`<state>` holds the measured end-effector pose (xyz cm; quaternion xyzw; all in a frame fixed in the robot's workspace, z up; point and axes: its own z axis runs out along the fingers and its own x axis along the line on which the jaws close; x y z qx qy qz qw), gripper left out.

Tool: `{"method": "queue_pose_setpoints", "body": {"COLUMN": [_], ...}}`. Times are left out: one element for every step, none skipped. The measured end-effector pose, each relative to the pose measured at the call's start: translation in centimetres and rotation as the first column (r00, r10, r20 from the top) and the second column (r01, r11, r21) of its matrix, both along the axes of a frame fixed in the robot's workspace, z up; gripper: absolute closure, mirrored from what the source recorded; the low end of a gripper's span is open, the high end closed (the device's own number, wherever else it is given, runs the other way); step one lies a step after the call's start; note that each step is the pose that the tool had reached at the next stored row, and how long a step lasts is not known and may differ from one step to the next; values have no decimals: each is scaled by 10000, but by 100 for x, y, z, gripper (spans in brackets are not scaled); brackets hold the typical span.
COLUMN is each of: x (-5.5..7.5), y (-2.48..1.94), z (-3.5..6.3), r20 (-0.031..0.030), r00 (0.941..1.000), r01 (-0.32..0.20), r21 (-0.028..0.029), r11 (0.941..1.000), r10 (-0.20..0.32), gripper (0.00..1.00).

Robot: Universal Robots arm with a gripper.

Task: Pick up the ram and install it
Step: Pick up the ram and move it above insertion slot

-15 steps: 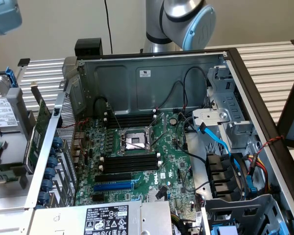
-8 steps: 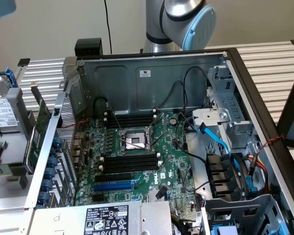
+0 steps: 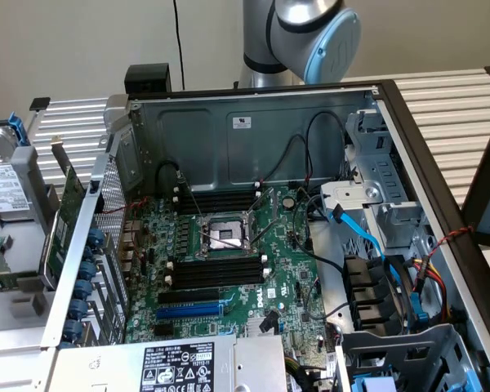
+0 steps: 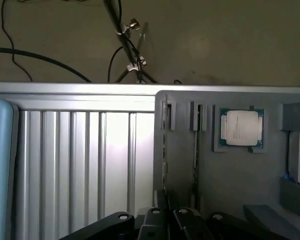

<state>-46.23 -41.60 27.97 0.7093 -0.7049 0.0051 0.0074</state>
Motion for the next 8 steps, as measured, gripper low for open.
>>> {"method": "queue_pose_setpoints", "body": {"x": [25, 54, 84, 116, 147, 179, 209, 240], "y": [-4, -8, -13, -19, -25, -32, -39, -47], "z": [44, 88, 135, 182, 227, 274, 317, 365], "r20": [2, 4, 2, 1, 0, 0, -1, 0], "r00": [10000, 10000, 10000, 10000, 10000, 10000, 10000, 10000], "r01": [1, 1, 1, 2, 1, 1, 1, 1], "r21": [0, 1, 0, 0, 0, 0, 0, 0], "r11": [10000, 10000, 10000, 10000, 10000, 10000, 10000, 10000], "r10": [-1, -1, -1, -2, -1, -1, -1, -1], "gripper": [87, 87, 87, 87, 87, 87, 87, 87]}}
